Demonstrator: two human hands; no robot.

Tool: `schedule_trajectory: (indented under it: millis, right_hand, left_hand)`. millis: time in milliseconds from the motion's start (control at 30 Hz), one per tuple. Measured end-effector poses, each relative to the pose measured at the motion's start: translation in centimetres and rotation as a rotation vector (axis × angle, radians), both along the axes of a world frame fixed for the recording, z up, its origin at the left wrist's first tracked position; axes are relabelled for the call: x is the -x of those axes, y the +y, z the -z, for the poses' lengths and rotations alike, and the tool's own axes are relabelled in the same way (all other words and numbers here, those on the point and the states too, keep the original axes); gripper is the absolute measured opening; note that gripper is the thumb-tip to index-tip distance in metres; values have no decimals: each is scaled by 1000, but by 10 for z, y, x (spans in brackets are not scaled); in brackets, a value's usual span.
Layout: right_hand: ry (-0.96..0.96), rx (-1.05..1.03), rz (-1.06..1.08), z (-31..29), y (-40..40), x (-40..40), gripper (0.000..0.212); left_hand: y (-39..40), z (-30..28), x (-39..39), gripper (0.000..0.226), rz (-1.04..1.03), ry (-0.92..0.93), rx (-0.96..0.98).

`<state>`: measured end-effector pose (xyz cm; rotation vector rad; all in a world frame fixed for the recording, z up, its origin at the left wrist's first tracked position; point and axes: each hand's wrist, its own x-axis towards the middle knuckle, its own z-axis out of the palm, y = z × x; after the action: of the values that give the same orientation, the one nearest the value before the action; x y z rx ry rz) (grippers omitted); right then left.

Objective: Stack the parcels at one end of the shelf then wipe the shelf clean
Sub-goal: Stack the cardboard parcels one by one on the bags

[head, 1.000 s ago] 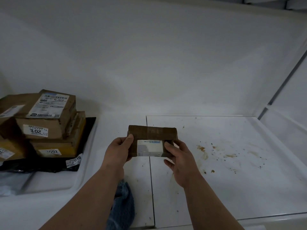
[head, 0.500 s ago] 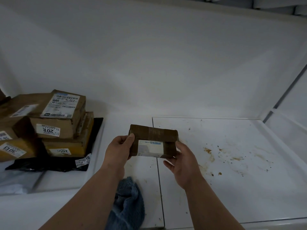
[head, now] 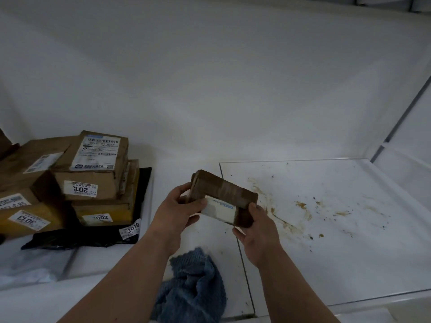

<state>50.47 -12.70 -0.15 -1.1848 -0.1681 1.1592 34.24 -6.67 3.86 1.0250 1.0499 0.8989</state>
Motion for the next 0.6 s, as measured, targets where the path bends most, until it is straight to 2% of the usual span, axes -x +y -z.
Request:
schedule_trajectory:
  millis: [133, 267, 500, 600]
  right_hand:
    - [-41, 14, -25, 0, 0, 7, 28]
    - [-129, 12, -11, -2, 1, 14, 45]
    - [-272, -43, -93, -1, 5, 13, 67]
    - [-386, -62, -176, -7, 10, 8, 74]
  left_hand:
    - [3, 3, 11, 69, -55, -40, -94]
    - [-1, 1, 16, 59, -55, 98, -318]
    - [-2, -1, 8, 59, -67, 352, -619]
    - [-7, -2, 4, 59, -74, 366, -628]
